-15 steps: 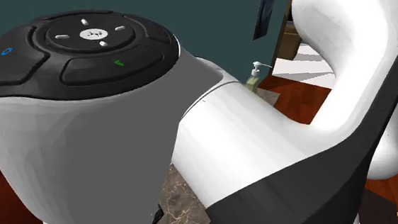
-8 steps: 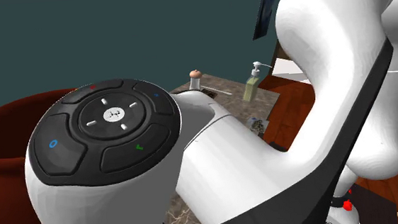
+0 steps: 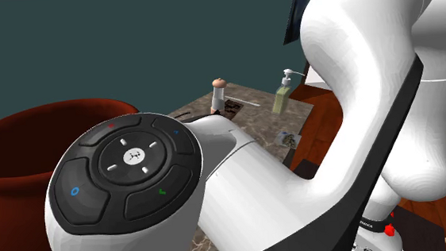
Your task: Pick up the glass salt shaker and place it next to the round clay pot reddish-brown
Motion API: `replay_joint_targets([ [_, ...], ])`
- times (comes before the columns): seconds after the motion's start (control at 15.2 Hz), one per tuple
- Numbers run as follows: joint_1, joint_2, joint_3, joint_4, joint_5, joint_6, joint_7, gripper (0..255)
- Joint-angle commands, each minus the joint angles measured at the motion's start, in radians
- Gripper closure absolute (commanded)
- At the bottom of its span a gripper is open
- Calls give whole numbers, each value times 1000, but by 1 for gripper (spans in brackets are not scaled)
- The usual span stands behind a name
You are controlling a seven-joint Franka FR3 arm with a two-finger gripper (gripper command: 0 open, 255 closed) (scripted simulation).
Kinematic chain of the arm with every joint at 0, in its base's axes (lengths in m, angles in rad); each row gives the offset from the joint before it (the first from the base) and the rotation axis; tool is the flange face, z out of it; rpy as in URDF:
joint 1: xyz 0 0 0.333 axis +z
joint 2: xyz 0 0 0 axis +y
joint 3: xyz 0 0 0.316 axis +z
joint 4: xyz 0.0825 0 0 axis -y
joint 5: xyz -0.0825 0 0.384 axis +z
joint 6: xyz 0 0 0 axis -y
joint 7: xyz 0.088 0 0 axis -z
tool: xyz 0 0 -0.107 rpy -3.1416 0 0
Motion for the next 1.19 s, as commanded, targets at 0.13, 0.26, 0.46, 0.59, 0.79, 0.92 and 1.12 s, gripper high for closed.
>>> replay_joint_targets([
  [0.13, 0, 0, 0, 0, 0, 0, 0, 0],
  [0.26, 0, 0, 0, 0, 0, 0, 0, 0],
  [0.46, -10, -28, 15, 4, 33, -19, -20, 0],
  [0.59, -29, -83, 42, 18, 98, -59, -61, 0],
  [0.79, -35, -104, 50, 25, 123, -76, -77, 0],
  [0.92, -35, -104, 50, 25, 123, -76, -78, 0],
  [1.12, -35, -104, 50, 25, 123, -76, -78, 0],
])
